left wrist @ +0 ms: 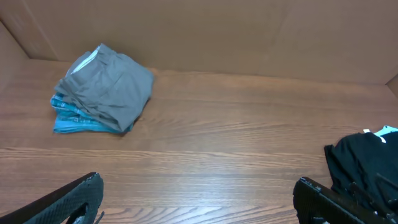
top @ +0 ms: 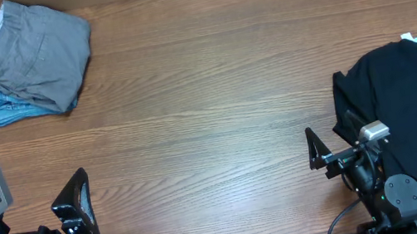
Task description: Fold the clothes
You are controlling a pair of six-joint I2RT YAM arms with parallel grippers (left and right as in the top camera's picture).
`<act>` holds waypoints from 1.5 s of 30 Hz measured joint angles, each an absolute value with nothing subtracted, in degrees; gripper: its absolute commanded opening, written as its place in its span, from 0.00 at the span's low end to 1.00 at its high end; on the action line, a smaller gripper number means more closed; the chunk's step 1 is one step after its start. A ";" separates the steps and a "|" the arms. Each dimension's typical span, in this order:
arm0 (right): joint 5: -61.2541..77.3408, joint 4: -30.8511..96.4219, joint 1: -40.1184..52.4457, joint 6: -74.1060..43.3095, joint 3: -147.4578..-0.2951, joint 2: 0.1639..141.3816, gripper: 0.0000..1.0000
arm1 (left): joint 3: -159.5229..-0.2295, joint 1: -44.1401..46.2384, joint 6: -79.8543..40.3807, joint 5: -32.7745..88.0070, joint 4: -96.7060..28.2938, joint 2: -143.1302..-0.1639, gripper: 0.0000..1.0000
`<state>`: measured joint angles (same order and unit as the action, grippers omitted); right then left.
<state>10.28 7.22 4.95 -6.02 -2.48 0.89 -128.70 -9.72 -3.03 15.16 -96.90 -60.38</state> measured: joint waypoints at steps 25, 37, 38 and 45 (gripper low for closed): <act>10.28 7.07 4.95 -6.02 -2.31 0.84 1.00 | -41.15 -3.88 -3.01 15.33 -30.63 -17.76 1.00; 10.26 7.07 4.95 -6.00 -2.28 0.84 1.00 | -13.52 -3.33 -3.03 13.26 -15.33 -1.45 1.00; 10.31 7.07 4.95 -6.02 -2.28 0.84 1.00 | -12.69 -3.33 -3.01 13.10 -14.46 -1.21 1.00; 10.28 7.07 4.95 -6.00 -2.28 0.84 1.00 | -3.90 -3.33 -3.01 12.19 -3.55 -0.89 1.00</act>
<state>10.28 7.07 4.95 -6.00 -2.28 0.84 -3.90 -3.33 -3.01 12.19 -3.55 -0.89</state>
